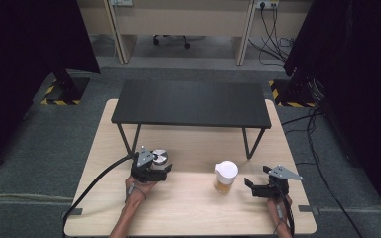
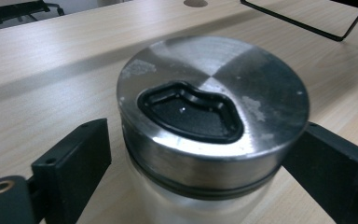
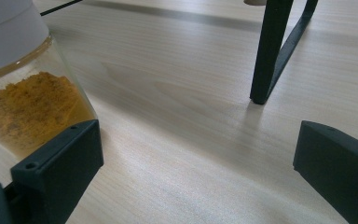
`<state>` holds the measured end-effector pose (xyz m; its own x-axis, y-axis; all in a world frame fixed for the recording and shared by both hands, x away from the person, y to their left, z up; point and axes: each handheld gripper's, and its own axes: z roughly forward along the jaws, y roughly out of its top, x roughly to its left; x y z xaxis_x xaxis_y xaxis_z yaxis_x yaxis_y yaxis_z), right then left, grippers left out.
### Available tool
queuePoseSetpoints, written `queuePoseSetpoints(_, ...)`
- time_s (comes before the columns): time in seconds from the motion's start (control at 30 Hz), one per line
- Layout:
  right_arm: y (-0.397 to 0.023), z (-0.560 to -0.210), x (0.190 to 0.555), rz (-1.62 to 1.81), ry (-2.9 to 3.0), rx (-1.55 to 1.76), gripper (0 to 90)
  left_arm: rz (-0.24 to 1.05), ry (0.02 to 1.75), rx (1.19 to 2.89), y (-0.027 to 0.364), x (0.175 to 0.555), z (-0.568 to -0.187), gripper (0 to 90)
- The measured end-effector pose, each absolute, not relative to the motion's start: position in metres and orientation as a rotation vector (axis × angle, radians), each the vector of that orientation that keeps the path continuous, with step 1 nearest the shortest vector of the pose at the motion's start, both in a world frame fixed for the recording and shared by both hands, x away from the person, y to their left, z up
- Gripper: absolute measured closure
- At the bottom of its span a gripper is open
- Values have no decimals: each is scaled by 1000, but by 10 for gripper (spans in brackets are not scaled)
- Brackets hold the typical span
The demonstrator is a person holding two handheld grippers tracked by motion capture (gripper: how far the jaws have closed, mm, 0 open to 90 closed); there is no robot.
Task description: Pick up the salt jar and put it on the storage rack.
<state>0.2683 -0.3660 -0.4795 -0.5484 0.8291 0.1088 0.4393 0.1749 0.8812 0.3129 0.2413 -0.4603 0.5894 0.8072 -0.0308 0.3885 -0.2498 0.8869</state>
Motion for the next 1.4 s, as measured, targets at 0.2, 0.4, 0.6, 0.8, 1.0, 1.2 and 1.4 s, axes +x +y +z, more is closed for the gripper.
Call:
queuePoseSetpoints(0.2, -366, -479, 268, 1332, 2062, 1196, 14, 543, 972, 1851, 241, 315, -466, 160)
queuePoseSetpoints(0.4, -366, -479, 269, 1333, 2063, 1197, 14, 550, 963, 1832, 243, 314, -472, 236)
queuePoseSetpoints(0.6, -366, -479, 269, 1332, 2062, 1198, 14, 560, 949, 1836, 242, 313, -473, 304)
queuePoseSetpoints(0.8, -367, -480, 269, 1337, 2060, 1200, 14, 570, 941, 1838, 242, 313, -474, 308)
queuePoseSetpoints(1.0, -367, -480, 268, 1335, 2057, 1199, 15, 555, 942, 1843, 244, 314, -472, 310)
queuePoseSetpoints(1.2, -366, -480, 268, 1335, 2053, 1199, 15, 555, 935, 1868, 246, 313, -468, 310)
queuePoseSetpoints(1.4, -366, -480, 267, 1334, 2052, 1199, 15, 543, 910, 1894, 248, 311, -463, 312)
